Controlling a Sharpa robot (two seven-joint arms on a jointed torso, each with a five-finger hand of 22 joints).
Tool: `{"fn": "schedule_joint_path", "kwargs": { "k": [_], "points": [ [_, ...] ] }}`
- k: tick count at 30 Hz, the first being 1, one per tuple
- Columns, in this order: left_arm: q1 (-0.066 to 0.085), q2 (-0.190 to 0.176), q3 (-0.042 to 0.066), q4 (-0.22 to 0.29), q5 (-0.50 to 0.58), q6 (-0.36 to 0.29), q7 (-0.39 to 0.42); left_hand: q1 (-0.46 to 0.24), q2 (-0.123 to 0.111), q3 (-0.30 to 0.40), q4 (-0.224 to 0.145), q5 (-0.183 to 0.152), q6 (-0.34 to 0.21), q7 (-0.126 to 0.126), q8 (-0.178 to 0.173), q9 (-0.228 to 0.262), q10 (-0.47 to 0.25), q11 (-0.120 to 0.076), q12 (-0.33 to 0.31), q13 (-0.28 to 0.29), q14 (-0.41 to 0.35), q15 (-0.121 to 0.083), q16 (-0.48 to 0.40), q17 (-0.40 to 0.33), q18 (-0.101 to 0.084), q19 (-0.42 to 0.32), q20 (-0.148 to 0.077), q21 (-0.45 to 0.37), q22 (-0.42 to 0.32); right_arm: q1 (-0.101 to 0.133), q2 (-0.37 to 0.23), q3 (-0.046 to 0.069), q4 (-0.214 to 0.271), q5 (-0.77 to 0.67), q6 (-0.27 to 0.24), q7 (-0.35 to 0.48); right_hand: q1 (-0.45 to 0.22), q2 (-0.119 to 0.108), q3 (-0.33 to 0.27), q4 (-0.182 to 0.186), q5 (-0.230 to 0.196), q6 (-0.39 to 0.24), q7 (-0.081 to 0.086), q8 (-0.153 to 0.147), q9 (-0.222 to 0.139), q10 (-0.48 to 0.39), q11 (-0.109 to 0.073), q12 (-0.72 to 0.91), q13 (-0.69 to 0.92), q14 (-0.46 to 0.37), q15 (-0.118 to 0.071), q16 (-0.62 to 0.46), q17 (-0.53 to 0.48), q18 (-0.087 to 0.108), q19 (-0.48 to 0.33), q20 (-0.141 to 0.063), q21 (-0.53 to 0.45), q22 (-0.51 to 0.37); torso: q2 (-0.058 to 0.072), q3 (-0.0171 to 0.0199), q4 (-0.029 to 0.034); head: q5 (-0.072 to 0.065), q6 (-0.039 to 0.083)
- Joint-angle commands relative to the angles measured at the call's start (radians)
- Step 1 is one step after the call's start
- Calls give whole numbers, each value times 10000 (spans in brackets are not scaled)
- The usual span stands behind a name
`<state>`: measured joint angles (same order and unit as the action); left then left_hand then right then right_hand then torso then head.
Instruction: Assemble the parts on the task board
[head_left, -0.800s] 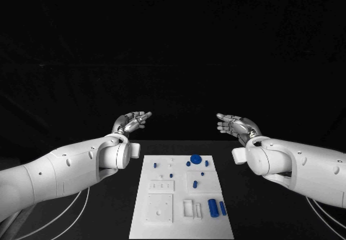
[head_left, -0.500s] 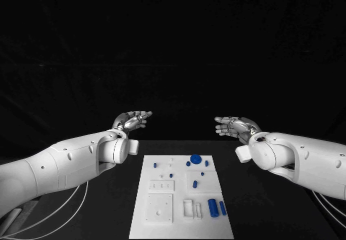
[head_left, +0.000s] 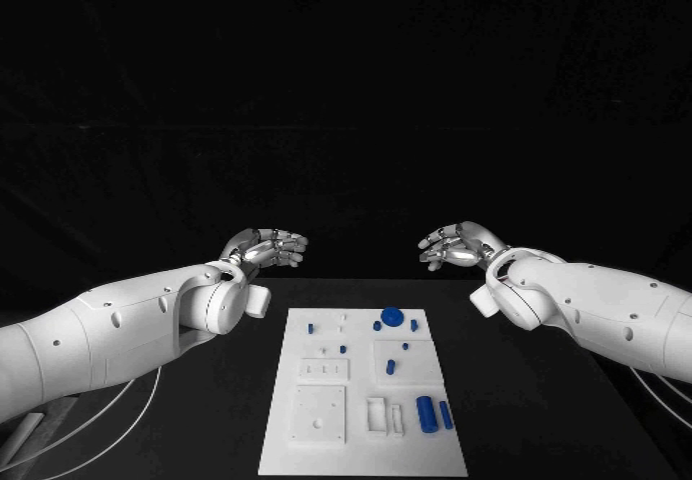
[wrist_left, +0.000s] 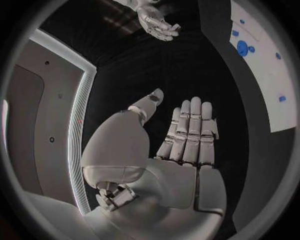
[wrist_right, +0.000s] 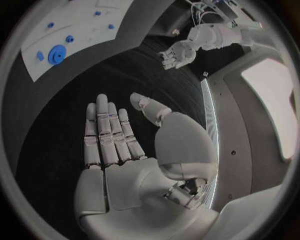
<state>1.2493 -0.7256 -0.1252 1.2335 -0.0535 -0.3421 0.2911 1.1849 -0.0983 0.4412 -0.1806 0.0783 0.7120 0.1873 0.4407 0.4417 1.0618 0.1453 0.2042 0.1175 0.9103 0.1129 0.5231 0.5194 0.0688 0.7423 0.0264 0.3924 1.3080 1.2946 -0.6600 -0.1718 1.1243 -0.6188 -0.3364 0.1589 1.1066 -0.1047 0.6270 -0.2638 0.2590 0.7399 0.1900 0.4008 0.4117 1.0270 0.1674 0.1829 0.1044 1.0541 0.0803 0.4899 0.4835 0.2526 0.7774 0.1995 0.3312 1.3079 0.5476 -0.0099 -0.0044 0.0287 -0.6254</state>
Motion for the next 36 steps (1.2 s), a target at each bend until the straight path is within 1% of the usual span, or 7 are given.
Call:
{"fn": "schedule_joint_path", "kwargs": {
  "k": [1, 4, 8, 12, 18, 25, 36],
  "points": [
    [23, -167, 16, 421, -775, 748, 218, -91, 135, 13, -295, 34, 204, 6, -108, -141, 210, -59, 21, -48, 90, -54, 126, 49, -33, 76, -134, 162, 236, -6, 149, 11, -109, -3029, 294, 117, -23, -112, -86, -150, 232, 370, 106, 84, 8, 407, -250, 158, 73, 1232, -505, 737, 570, 92, 1420, -411, 657, 190, 90, -34, 1, -26, 26],
    [85, -366, 19, 807, -852, 720, 185, -145, 145, 57, -488, 38, 321, -15, -159, -227, 408, -132, 67, -54, 181, -113, 238, 85, -78, 147, -212, 282, 234, -5, 258, 43, -132, -4107, 292, 70, 125, -166, -314, -254, 155, 714, -32, 131, 42, 874, -604, 319, 208, 2527, -855, 1829, 1392, 92, 2991, -1073, 1530, 254, 177, -48, 20, -60, 54],
    [170, -628, 26, 1274, -862, 747, 114, -195, 133, 98, -608, 52, 363, -14, -210, -292, 544, -181, 101, -50, 247, -157, 327, 112, -101, 204, -267, 373, 232, -3, 341, 105, -99, -5529, 518, -189, 85, -252, -722, -300, 293, 1096, -207, 131, 54, 1204, -802, 336, 315, 3049, -1054, 3087, 2350, 92, 3903, -1578, 2364, 293, 377, -64, 80, -98, 128],
    [249, -881, 46, 1703, -856, 739, 131, -339, 96, 86, -621, 49, 354, 4, -257, -339, 558, -182, 84, -64, 229, -162, 350, 113, -128, 199, -284, 411, 227, -3, 501, 128, -159, -7172, 432, -463, 214, -240, -1175, -260, 153, 1284, -247, -52, -34, 1338, -821, 25, 390, 3024, -1087, 4725, 3499, 92, 4332, -2060, 3653, 288, 587, -85, 176, -163, 209],
    [415, -1119, 47, 2114, -846, 740, 117, -381, 52, 96, -672, 53, 347, 15, -285, -368, 519, -164, 46, -85, 187, -155, 344, 103, -140, 166, -288, 419, 221, -95, 778, 128, -295, -8807, 348, -999, 370, -289, -1119, -276, 22, 1445, -275, -171, -86, 1312, -764, -324, 387, 2864, -1031, 5396, 3836, 92, 4279, -2204, 4363, 273, 879, -80, 368, -193, 317],
    [480, -1211, 47, 2455, -841, 778, 77, -416, 28, 110, -708, 45, 349, 21, -302, -389, 486, -144, 12, -103, 157, -146, 339, 94, -151, 141, -285, 426, 218, -226, 1039, 131, -452, -10026, 47, -1555, 440, -511, -854, -243, -601, 1282, -340, -384, -184, 845, -554, -813, 185, 2734, -832, 5643, 3862, 92, 4243, -2242, 4619, 240, 1163, -94, 555, -287, 455],
    [479, -1265, 47, 2634, -805, 791, 45, -481, 25, 129, -735, 39, 344, 30, -326, -417, 436, -115, -36, -129, 123, -133, 333, 81, -161, 108, -275, 434, 216, -400, 1358, 132, -627, -10787, -108, -1956, 529, -859, -266, -203, -951, 1445, -215, -427, -230, 952, -518, -1003, 84, 2716, -790, 5888, 3761, 92, 4244, -2254, 4809, 224, 1457, -126, 667, -423, 553]
  ]
}}
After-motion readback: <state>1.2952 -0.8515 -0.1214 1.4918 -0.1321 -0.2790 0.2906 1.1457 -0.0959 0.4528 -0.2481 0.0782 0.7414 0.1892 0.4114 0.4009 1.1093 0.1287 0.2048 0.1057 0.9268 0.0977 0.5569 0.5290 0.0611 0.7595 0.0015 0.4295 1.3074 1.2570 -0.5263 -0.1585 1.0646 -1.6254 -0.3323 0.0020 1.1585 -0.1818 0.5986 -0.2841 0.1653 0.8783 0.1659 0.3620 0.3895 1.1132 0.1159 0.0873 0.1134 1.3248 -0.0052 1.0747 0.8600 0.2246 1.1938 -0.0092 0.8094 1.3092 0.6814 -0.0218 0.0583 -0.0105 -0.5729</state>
